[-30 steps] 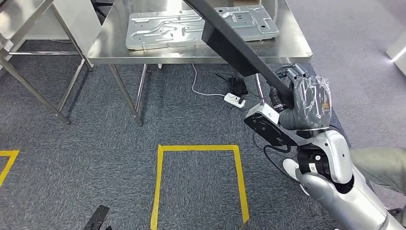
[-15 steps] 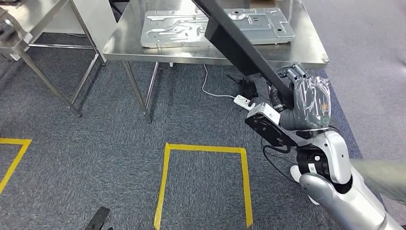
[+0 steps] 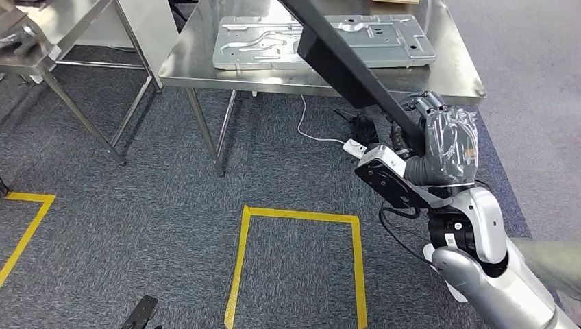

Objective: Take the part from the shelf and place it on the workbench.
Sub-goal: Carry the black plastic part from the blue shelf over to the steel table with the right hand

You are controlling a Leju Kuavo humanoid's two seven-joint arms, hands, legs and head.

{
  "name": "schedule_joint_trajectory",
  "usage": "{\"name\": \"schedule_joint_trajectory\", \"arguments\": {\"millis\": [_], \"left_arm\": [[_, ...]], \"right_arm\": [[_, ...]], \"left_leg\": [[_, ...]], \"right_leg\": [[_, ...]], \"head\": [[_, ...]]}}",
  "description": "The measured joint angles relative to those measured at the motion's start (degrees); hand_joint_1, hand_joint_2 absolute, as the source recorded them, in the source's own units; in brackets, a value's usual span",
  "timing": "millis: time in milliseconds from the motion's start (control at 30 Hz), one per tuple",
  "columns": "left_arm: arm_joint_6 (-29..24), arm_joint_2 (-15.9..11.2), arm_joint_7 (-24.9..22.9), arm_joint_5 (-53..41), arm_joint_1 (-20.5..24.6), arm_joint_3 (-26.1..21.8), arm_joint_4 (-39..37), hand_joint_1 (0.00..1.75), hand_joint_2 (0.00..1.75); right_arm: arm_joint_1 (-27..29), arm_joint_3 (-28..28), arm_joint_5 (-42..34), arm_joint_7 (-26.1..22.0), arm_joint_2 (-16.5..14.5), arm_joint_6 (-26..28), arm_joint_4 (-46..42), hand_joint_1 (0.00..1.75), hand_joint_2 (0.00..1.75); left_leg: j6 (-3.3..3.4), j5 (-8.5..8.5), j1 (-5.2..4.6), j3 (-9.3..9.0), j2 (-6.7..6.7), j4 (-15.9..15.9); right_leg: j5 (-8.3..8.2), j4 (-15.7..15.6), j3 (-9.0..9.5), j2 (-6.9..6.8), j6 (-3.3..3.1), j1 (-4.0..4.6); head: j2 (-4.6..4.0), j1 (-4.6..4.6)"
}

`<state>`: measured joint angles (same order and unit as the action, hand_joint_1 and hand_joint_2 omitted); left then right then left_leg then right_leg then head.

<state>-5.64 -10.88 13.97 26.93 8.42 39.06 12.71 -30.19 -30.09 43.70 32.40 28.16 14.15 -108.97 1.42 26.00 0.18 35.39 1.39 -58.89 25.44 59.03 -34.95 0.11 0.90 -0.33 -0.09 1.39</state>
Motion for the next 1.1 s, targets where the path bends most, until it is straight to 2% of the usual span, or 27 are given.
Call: {"name": "schedule_joint_trajectory", "arguments": {"millis": [67, 100, 133, 200, 233, 267, 300, 367, 433, 567, 633, 700, 733, 767, 800, 867, 900, 933, 1033, 1100], "left_arm": [[0.04, -0.03, -0.02, -0.01, -0.06, 0.00, 0.01, 0.00, 1.75], [0.07, -0.04, -0.03, -0.02, -0.03, 0.00, 0.01, 0.00, 1.75], [0.08, -0.04, -0.03, -0.02, 0.03, 0.00, 0.01, 0.00, 1.75], [0.09, -0.02, -0.08, -0.02, 0.06, 0.00, -0.01, 0.00, 1.75], [0.09, -0.02, -0.12, -0.02, 0.00, 0.00, -0.01, 0.00, 1.75], [0.10, -0.02, -0.16, -0.02, -0.07, 0.00, -0.01, 0.00, 1.75], [0.10, -0.02, -0.18, -0.02, -0.11, 0.00, 0.00, 0.00, 1.75], [0.11, -0.02, -0.18, -0.02, -0.02, 0.00, -0.01, 0.00, 1.75], [0.19, -0.02, -0.22, -0.02, 0.13, 0.00, -0.01, 0.00, 1.75], [0.31, -0.02, -0.50, -0.02, 0.17, 0.00, 0.00, 0.00, 1.75], [0.33, -0.02, -0.53, -0.01, 0.27, 0.00, 0.00, 0.00, 1.75], [0.33, -0.02, -0.53, 0.00, 0.35, 0.00, 0.00, 0.00, 1.75], [0.33, -0.02, -0.54, -0.01, 0.33, 0.00, 0.00, 0.00, 1.75], [0.33, -0.02, -0.55, -0.01, 0.32, 0.00, 0.00, 0.00, 1.75], [0.32, 0.00, -0.57, -0.02, 0.31, 0.00, 0.00, 0.00, 1.75], [0.31, 0.04, -0.62, -0.04, 0.34, 0.00, 0.01, 0.00, 1.75], [0.31, 0.06, -0.64, -0.05, 0.38, 0.00, 0.01, 0.00, 1.75], [0.30, 0.05, -0.67, -0.06, 0.41, 0.00, 0.00, 0.00, 1.75], [0.28, 0.04, -0.74, -0.10, 0.42, 0.00, -0.01, 0.00, 1.75], [0.28, 0.03, -0.75, -0.16, 0.45, 0.00, 0.00, 0.00, 1.75]], "right_arm": [[-0.02, 0.01, -0.01, 0.01, 0.00, -0.01, 0.00, 1.75, 1.75], [-0.06, 0.01, -0.01, 0.00, 0.00, 0.00, -0.01, 1.75, 1.75], [-0.09, 0.01, -0.01, -0.01, -0.01, 0.00, -0.01, 1.75, 1.75], [-0.10, 0.01, -0.01, -0.01, -0.01, 0.00, -0.01, 1.75, 1.75], [-0.06, 0.01, -0.02, -0.01, -0.01, -0.01, 0.00, 1.75, 1.75], [-0.02, 0.01, -0.03, -0.01, -0.01, -0.01, 0.01, 1.75, 1.75], [0.01, 0.01, -0.04, -0.01, -0.01, -0.01, 0.01, 1.75, 1.75], [-0.01, 0.01, -0.08, 0.00, -0.01, -0.01, 0.01, 1.75, 1.75], [-0.05, 0.01, -0.10, 0.01, 0.00, -0.04, 0.01, 1.75, 1.75], [-0.14, 0.02, 0.06, 0.01, -0.01, -0.10, 0.01, 1.75, 1.75], [-0.20, 0.03, 0.24, 0.01, 0.00, -0.10, 0.01, 1.75, 1.75], [-0.18, 0.03, 0.32, 0.01, 0.00, -0.10, 0.03, 1.75, 1.75], [-0.14, 0.03, 0.34, 0.02, -0.01, -0.10, 0.08, 1.75, 1.75], [-0.09, 0.03, 0.34, 0.02, -0.01, -0.10, 0.14, 1.75, 1.75], [-0.09, 0.03, 0.34, 0.03, -0.01, -0.11, 0.19, 1.75, 1.75], [-0.14, 0.04, 0.34, 0.02, -0.01, -0.12, 0.23, 1.75, 1.75], [-0.19, 0.04, 0.34, 0.02, -0.01, -0.12, 0.23, 1.75, 1.75], [-0.22, 0.05, 0.34, 0.01, -0.01, -0.12, 0.23, 1.75, 1.75], [-0.22, 0.05, 0.34, 0.02, 0.01, -0.12, 0.25, 1.75, 1.75], [-0.30, 0.05, 0.34, 0.02, 0.00, -0.12, 0.25, 1.75, 1.75]], "left_leg": [[-0.53, 0.53, 0.06, 0.25, -0.14, -0.45], [-0.79, 1.48, 0.07, 0.87, -0.27, -1.86], [-1.04, 2.91, 0.14, 2.03, -0.43, -4.40], [-1.47, 6.09, 0.30, 5.54, -0.61, -11.67], [-1.65, 6.81, 0.40, 6.96, -0.67, -14.39], [-1.78, 6.44, 0.49, 7.48, -0.75, -15.16], [-1.86, 4.98, 0.57, 6.81, -0.86, -13.55], [-1.85, 1.35, 0.63, 3.24, -1.16, -6.17], [-1.46, 0.00, 0.46, 0.76, -1.25, -1.10], [-0.10, -0.04, 0.46, 0.11, -1.10, 0.14], [0.59, -0.13, 0.62, -0.33, -1.11, 0.54], [1.02, 0.04, 0.54, -0.47, -1.07, 0.51], [1.09, 0.16, 0.51, -0.53, -1.03, 0.46], [1.11, 0.31, 0.49, -0.62, -0.96, 0.38], [1.06, 0.50, 0.49, -0.78, -0.86, 0.28], [0.74, 0.96, 0.41, -1.12, -0.65, 0.05], [0.49, 1.16, 0.31, -1.18, -0.56, -0.06], [0.23, 1.27, 0.22, -1.16, -0.49, -0.10], [-0.64, 1.56, 0.17, -1.21, -0.48, 0.04], [-1.22, 3.13, 0.27, -0.26, -0.72, -2.36]], "right_leg": [[-0.25, -0.37, 0.21, -0.14, -0.54, -0.29], [-0.38, -0.63, 0.36, -0.22, -0.86, -0.48], [-0.43, -0.81, 0.51, -0.32, -1.12, -0.61], [-0.37, -0.83, 0.54, -0.41, -1.38, -0.56], [-0.32, -0.80, 0.55, -0.44, -1.42, -0.55], [-0.26, -0.74, 0.55, -0.45, -1.42, -0.56], [-0.17, -0.63, 0.58, -0.45, -1.36, -0.59], [0.17, -0.25, 0.60, -0.44, -1.00, -0.59], [0.47, 0.08, 0.48, -0.41, -0.44, -0.42], [1.09, 0.65, 0.23, -0.43, 0.69, -0.40], [3.39, 4.96, -1.82, -0.35, 1.11, -0.54], [6.18, 12.29, -5.73, -0.28, 1.37, -0.57], [6.58, 14.78, -7.27, -0.28, 1.45, -0.60], [5.94, 15.35, -7.92, -0.28, 1.47, -0.63], [4.20, 13.48, -7.32, -0.28, 1.40, -0.65], [0.27, 6.20, -4.09, -0.22, 1.03, -0.58], [-0.81, 3.08, -2.60, -0.18, 0.83, -0.49], [-1.11, 1.29, -1.76, -0.14, 0.66, -0.37], [-0.87, 0.11, -1.15, -0.14, -0.03, -0.41], [-0.86, -0.37, -0.62, -0.21, -0.71, -0.66]], "head": [[-0.01, 0.04], [-0.01, 0.11], [0.00, 0.16], [0.00, 0.23], [-0.01, 0.24], [-0.01, 0.24], [0.00, 0.24], [0.00, 0.25], [0.00, 0.17], [-0.01, 0.05], [0.00, -0.16], [0.00, -0.34], [0.00, -0.37], [0.00, -0.37], [0.00, -0.38], [0.00, -0.38], [0.00, -0.36], [0.00, -0.34], [0.00, -0.31], [-0.01, -0.22]]}}
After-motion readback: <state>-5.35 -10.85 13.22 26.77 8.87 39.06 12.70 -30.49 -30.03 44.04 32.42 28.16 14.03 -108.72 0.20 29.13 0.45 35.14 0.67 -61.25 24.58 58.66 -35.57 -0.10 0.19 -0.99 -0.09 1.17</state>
